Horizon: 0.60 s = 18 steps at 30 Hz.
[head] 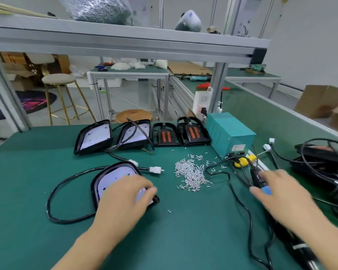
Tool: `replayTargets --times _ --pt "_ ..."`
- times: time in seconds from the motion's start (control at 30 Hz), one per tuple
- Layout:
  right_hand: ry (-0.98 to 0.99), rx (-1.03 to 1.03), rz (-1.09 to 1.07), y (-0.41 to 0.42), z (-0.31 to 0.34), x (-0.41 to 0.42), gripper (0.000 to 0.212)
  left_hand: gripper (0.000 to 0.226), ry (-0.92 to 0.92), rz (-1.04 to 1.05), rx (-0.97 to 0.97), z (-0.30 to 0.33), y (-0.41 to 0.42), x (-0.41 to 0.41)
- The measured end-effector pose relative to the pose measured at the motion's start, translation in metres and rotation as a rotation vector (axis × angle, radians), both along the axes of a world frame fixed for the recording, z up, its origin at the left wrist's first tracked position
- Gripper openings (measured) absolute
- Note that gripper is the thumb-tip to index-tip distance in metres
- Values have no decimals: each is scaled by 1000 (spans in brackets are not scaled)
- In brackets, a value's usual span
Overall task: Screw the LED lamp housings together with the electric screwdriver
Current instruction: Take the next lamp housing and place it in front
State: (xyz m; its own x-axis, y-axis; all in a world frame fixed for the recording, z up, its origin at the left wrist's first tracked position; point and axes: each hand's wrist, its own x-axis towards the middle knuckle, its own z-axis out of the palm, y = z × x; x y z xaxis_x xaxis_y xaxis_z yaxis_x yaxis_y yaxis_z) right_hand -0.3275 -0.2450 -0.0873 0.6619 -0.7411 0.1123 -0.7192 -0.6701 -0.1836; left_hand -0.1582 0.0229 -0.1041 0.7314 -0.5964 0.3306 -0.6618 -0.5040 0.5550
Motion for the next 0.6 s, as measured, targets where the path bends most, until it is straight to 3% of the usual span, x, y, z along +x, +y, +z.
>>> replayTargets --times 0.07,0.17,0.27,0.37,0.47,0.6 --pt "188 27 -116 -26 -6 -11 51 10 -64 -5 -3 7 -24 10" --pt "261 223 -113 -43 -22 -13 52 16 -107 -101 254 11 -67 24" --pt "56 402 -139 -52 -32 -11 50 23 -103 -196 507 5 -100 31" --pt "-88 490 -160 -57 -38 -13 40 26 -79 -216 641 -3 -116 34" --pt "-310 622 -193 -62 -38 -20 21 24 -83 -191 653 -7 -121 36" --pt "-485 740 -224 -71 -20 -26 17 23 -105 -150 645 -14 -125 36"
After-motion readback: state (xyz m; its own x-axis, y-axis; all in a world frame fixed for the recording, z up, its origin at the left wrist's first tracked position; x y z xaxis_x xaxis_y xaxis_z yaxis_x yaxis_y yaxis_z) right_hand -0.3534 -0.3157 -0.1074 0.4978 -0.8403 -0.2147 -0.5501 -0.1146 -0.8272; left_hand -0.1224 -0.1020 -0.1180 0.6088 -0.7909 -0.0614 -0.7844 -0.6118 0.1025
